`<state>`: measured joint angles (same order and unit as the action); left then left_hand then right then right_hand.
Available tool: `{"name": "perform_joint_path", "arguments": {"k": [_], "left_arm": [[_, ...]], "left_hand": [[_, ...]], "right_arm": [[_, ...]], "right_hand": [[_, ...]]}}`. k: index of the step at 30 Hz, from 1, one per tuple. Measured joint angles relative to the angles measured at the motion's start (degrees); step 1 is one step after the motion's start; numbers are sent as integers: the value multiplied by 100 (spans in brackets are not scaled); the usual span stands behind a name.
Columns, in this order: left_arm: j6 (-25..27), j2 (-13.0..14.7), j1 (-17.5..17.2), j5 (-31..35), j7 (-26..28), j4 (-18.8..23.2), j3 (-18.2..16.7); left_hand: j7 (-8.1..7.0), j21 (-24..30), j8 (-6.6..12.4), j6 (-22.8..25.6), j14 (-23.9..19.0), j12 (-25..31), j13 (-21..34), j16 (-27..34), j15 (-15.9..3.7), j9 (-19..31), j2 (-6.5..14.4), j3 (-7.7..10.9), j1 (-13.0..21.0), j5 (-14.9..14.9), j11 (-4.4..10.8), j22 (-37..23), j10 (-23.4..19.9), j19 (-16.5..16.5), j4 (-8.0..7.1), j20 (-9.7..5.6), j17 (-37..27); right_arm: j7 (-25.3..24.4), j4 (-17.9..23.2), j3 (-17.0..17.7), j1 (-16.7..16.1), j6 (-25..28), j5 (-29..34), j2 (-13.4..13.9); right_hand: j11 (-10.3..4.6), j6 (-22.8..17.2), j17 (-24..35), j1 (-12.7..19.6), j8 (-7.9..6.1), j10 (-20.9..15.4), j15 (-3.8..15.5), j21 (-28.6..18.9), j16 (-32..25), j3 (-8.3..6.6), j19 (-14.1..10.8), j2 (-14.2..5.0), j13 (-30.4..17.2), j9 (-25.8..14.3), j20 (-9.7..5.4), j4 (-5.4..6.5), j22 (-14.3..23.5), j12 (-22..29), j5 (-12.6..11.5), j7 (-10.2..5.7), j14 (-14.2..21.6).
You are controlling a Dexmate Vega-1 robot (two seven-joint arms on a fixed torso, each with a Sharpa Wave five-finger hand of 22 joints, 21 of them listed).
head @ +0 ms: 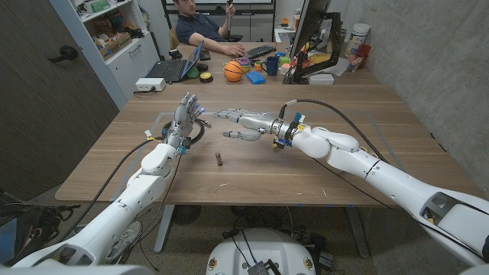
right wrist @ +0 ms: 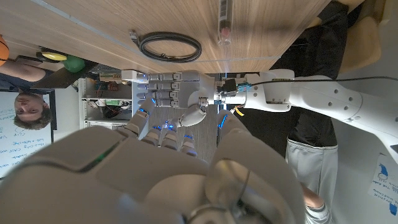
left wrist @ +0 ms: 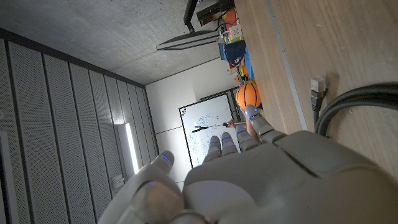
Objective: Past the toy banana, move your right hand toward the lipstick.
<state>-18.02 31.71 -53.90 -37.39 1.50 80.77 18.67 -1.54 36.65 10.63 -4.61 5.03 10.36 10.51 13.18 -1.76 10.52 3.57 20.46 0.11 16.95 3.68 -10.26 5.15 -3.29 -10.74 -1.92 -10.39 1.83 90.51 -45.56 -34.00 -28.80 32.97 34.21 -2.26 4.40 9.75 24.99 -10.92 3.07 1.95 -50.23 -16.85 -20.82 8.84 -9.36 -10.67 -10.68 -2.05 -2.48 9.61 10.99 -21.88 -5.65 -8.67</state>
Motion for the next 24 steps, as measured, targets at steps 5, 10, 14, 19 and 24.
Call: {"name": "perform_joint_path", "arguments": {"k": [5, 10, 14, 19, 24], "left_arm": [[0, 11, -20, 1, 3, 28, -6], [0, 23, -38, 3, 8, 43, -16], [0, 33, -53, 3, 8, 55, -23], [-2, 44, -64, 3, 9, 67, -32], [-5, 49, -68, 3, 9, 67, -38]], "left_hand": [[0, 0, 0, 0, 0, 0, 0, 0, 0, 0, 0, -25, 0, 0, 0, 0, 0, 0, 24, 0, 0], [0, 0, 0, 0, 0, 0, 0, 0, 0, 0, 0, -25, 0, 0, 0, 0, 0, 0, 24, 0, 0], [0, -22, 0, 0, 0, 0, 0, 0, 0, 0, 0, -24, 0, 0, 0, 1, 0, -1, 24, 0, 0], [0, -22, 0, 0, 0, 0, 0, 0, 0, 0, 0, -49, 0, 0, 0, 1, 0, -1, 1, 0, -1], [0, -44, 0, 0, 0, 0, 0, 0, 0, 0, 0, -49, 0, 0, 0, 1, 0, -1, 0, 0, -1]], "right_arm": [[1, 0, -36, 13, -6, 194, -7], [0, 5, -164, 61, -6, 404, -34], [28, 5, -225, 98, 4, 521, -48], [130, 5, -305, 148, 27, 655, -61], [246, 5, -397, 214, 44, 767, -76]], "right_hand": [[-24, -1, 0, 206, 0, 4, 9, 26, 34, -26, -40, 18, 0, -14, 1, -140, -22, 0, -53, -63, 51], [-62, -200, 0, 409, -62, 1, 10, 110, 56, 2, -147, 81, 0, -14, 20, -298, -13, 0, -110, -153, 112], [-127, -454, 27, 438, -138, 66, 10, 176, 76, 54, -195, 52, -11, -13, -9, -309, -11, 0, -142, -176, 112], [-236, -534, 27, 470, -138, 176, 10, 235, 113, 123, -245, 23, -14, -13, 1, -304, -12, -47, -160, -203, 67], [-255, -551, 27, 605, -137, 156, 10, 259, 119, 160, -284, 21, -14, 3, 24, -344, -12, -47, -186, -268, 67]]}}
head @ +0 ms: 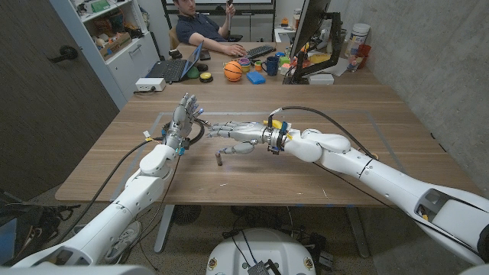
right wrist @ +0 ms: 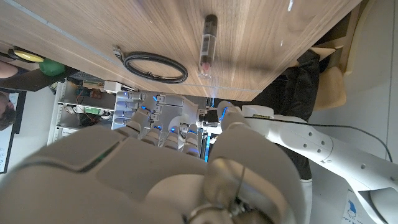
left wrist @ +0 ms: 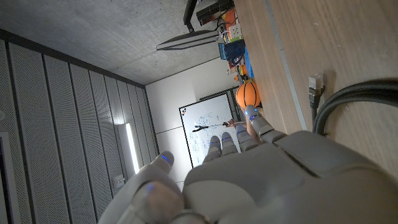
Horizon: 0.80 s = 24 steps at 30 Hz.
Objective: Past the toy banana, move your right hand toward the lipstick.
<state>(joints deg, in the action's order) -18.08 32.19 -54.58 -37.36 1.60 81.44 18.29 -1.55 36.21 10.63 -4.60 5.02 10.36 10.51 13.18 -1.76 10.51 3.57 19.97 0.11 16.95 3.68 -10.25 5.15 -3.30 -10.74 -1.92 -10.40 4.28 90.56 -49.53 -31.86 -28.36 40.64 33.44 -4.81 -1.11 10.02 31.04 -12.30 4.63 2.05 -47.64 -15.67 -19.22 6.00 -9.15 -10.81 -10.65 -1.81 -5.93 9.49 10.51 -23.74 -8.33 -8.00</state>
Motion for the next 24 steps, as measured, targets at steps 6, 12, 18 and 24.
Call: {"name": "perform_joint_path", "arguments": {"k": [6, 12, 18, 24], "left_arm": [[-1, 1, 0, -9, 0, -17, -5], [0, 1, 3, -26, -9, -46, -7], [-1, -7, 20, -40, -22, -85, -9], [-1, -18, 37, -53, -30, -128, -14]], "left_hand": [[0, 0, 0, 0, 0, 0, 0, 0, 0, 0, 0, 0, 0, 22, 0, 0, 0, 0, 0, 0, 0], [0, -22, 0, 0, 0, 0, 0, 0, 0, 0, 0, 0, 0, 22, 0, 0, 0, 0, 0, 0, 0], [0, -22, 0, 0, 0, 0, 0, 0, 0, 0, 0, 0, 0, 22, 0, 0, 0, 0, 0, 0, -1], [0, -22, 0, 0, 0, 0, 0, 0, 0, 0, 0, 0, 0, 22, 0, 0, 0, 0, 0, 0, -1]], "right_arm": [[162, 0, -117, 88, 20, 93, -30], [286, -29, -210, 174, 16, 146, -69], [418, -63, -283, 254, -16, 165, -105], [537, -80, -319, 299, -62, 164, -120]], "right_hand": [[-81, -43, 0, 285, 26, -82, -19, 65, -1, -62, -65, -42, 0, 0, -3, -144, 0, 35, -76, -61, 25], [-125, -44, -1, 657, 64, -126, 0, 128, -1, -128, -209, -91, 10, 0, -23, -254, -1, 35, -129, -122, 126], [-124, -53, -16, 829, 71, -126, 0, 128, -1, -127, -312, -121, 16, -1, -6, -300, 0, 35, -191, -131, 188], [-137, -74, -16, 919, 71, -112, -1, 172, 21, -127, -329, -103, 16, -1, -23, -300, -1, 35, -190, -152, 188]]}}
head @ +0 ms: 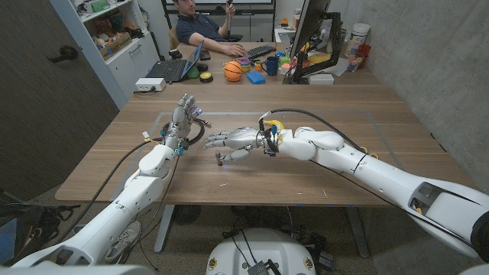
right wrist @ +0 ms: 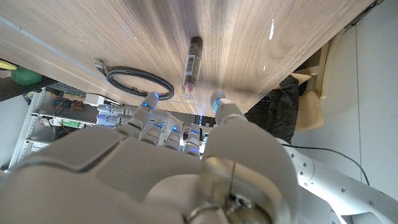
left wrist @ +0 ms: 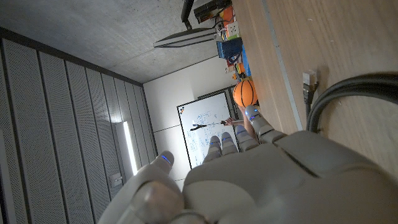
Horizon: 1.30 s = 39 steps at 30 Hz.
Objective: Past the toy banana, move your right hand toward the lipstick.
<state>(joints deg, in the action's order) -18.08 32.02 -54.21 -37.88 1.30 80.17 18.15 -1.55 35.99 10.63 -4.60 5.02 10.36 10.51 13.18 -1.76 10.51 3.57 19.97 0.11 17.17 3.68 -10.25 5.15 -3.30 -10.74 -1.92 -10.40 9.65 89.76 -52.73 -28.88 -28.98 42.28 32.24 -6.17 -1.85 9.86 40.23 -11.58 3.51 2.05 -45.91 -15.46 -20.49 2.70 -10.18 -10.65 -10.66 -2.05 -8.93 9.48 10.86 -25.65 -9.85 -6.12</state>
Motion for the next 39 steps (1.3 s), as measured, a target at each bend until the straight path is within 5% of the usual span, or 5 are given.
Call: {"name": "perform_joint_path", "arguments": {"k": [39], "left_arm": [[-7, -26, 42, -31, -77, -85, 6]], "left_hand": [[0, -61, 0, 0, 0, 0, 0, -37, 0, 0, 0, -22, 0, 23, 0, 0, 0, 23, 11, -23, 0]], "right_arm": [[139, -87, -62, 57, -30, -155, -79]], "right_hand": [[-48, 108, 15, 304, 79, 114, -15, 262, 81, 184, 76, -58, -16, -15, 9, 184, -1, -24, -23, -17, -108]]}}
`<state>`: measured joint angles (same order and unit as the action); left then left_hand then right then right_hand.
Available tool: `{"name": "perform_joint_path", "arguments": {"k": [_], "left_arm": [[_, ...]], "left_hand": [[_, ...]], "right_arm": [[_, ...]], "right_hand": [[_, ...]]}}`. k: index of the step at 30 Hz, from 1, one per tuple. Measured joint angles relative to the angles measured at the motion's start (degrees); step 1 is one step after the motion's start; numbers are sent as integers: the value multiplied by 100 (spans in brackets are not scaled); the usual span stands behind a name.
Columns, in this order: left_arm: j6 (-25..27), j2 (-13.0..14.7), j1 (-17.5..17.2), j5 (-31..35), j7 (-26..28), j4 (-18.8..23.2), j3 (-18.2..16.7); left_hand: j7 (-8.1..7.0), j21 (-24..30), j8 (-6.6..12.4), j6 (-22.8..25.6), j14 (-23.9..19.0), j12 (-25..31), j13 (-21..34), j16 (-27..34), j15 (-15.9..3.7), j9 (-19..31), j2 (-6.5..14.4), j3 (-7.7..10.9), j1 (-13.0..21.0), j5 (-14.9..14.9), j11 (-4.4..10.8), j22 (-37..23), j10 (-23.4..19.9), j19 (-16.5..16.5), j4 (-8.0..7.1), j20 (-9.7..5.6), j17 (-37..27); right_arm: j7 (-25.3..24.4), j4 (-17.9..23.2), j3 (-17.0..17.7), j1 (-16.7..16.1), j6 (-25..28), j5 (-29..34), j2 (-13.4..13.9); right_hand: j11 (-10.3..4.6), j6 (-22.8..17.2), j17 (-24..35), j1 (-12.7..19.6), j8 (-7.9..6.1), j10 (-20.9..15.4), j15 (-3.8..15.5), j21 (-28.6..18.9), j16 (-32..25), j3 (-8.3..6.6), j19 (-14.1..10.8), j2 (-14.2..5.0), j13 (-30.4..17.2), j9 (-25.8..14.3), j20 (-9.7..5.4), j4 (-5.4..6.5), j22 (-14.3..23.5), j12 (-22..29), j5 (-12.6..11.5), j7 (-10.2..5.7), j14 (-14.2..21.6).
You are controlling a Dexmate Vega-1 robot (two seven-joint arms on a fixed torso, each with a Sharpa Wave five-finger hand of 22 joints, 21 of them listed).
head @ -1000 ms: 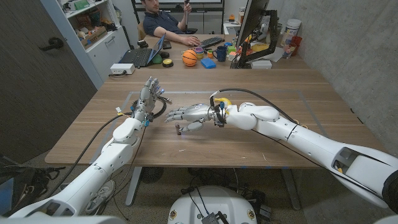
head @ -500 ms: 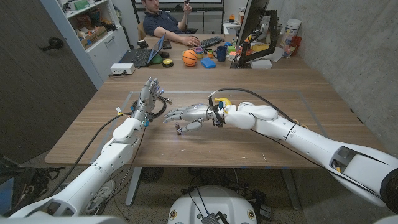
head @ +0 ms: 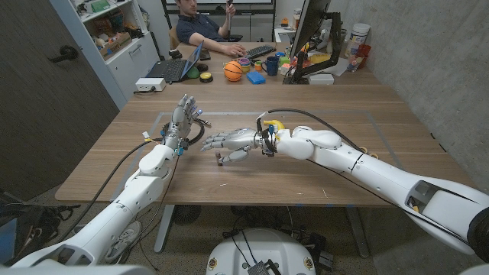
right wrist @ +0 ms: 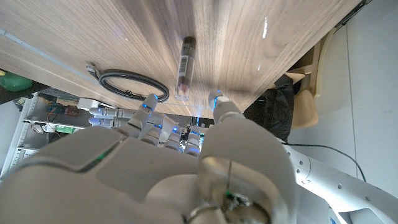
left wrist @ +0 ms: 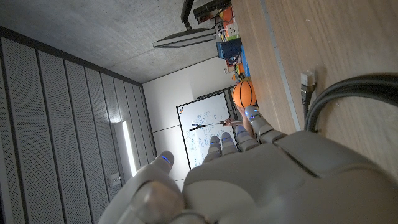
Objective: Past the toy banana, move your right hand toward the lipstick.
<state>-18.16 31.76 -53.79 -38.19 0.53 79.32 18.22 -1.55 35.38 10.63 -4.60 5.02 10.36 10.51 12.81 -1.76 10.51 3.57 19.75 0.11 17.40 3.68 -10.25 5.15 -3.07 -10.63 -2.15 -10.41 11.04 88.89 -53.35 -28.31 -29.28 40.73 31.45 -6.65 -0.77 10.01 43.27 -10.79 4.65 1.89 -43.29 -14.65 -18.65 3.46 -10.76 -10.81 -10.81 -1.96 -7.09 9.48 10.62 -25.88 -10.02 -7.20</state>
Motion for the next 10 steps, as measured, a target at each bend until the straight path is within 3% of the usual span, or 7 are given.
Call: {"name": "perform_joint_path", "arguments": {"k": [10], "left_arm": [[-5, 1, 26, -1, -27, -23, 16]], "left_hand": [[-11, -22, 0, 11, 0, 0, 0, 0, 0, 0, 0, -19, 0, 0, 31, 0, -32, -1, -18, 0, 0]], "right_arm": [[-80, 0, 22, -22, -14, -5, 12]], "right_hand": [[12, 82, 0, 35, 5, 113, 15, 71, 39, 54, 81, -26, 16, 1, 2, 54, 0, -22, 0, -22, -80]]}}
